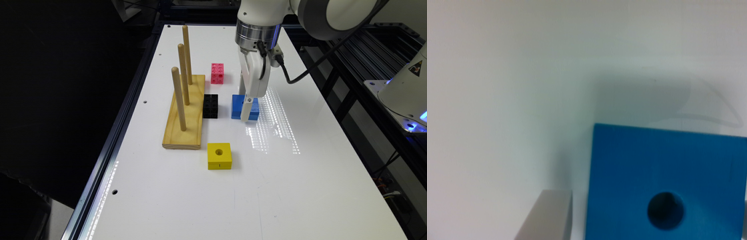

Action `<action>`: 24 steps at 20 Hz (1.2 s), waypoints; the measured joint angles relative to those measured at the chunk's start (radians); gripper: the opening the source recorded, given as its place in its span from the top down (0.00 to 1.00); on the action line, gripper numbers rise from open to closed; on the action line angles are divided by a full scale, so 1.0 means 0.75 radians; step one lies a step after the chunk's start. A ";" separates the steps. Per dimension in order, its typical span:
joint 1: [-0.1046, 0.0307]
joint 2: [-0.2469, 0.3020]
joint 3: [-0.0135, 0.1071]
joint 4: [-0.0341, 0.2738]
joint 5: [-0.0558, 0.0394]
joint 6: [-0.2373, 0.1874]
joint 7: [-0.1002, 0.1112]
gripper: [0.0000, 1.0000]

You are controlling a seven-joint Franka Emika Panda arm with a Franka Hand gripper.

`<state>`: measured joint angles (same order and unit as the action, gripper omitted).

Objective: Pick up blue block.

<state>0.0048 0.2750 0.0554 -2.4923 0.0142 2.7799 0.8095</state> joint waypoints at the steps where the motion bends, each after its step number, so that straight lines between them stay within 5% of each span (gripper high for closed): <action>1: 0.000 0.002 0.000 0.000 0.000 0.000 0.000 0.00; 7: 0.000 0.039 0.000 0.003 0.000 0.035 0.000 0.00; 8: 0.000 0.039 0.000 0.003 0.000 0.035 0.000 1.00; 24: -0.003 0.038 0.000 0.003 0.000 0.034 0.000 1.00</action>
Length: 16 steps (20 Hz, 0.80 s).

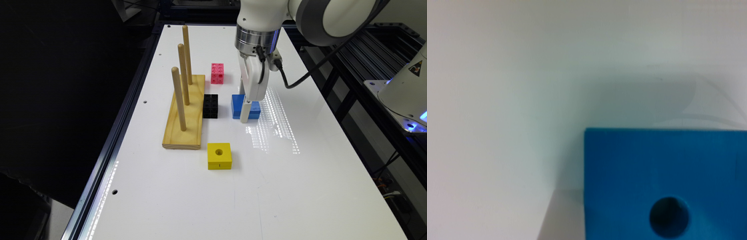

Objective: Pick up blue block.

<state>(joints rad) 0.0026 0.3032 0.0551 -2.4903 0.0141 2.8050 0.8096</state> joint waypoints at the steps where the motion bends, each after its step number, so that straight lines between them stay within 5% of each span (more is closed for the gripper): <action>1: 0.000 -0.001 0.000 0.000 0.000 0.000 0.000 1.00; 10: 0.000 -0.147 0.000 -0.010 0.000 -0.128 0.000 1.00; 16: 0.000 -0.165 0.000 -0.017 0.000 -0.141 0.000 1.00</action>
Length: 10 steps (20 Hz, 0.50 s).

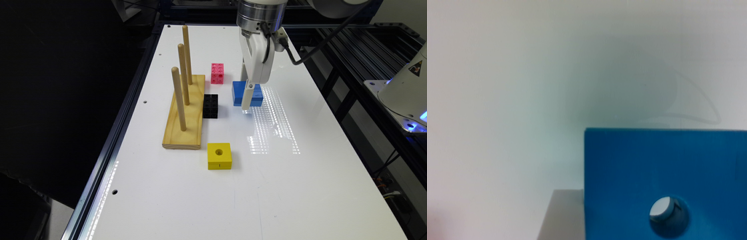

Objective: Pick up blue block.

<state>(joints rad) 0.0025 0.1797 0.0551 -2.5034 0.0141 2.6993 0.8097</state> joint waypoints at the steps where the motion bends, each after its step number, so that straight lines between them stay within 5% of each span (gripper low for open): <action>1: 0.000 -0.002 0.000 0.000 0.000 0.000 0.000 1.00; 5: 0.000 -0.044 0.000 0.001 0.000 -0.029 0.000 1.00; 10: 0.000 -0.195 0.000 -0.001 0.000 -0.181 0.000 1.00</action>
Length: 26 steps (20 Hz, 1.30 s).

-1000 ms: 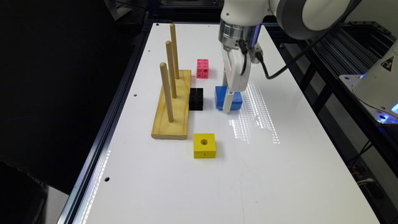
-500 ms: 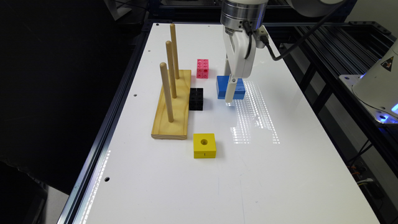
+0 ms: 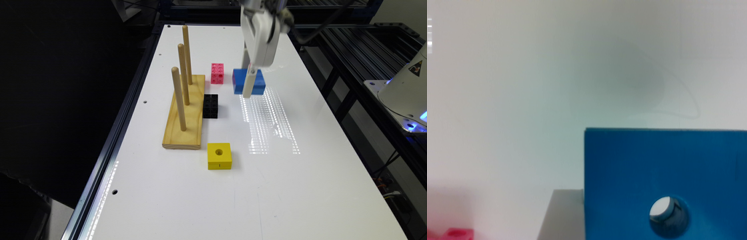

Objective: Pick up blue block.

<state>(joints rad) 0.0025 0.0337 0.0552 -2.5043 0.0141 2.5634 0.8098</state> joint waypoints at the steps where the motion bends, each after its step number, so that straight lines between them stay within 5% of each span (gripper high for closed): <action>1: 0.000 -0.022 0.000 -0.001 0.000 -0.023 0.000 1.00; 8: 0.000 -0.042 0.000 -0.001 0.000 -0.043 0.000 1.00; 26: 0.000 -0.235 0.000 0.006 0.000 -0.219 0.000 1.00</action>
<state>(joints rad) 0.0025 -0.1428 0.0552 -2.4994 0.0141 2.3995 0.8099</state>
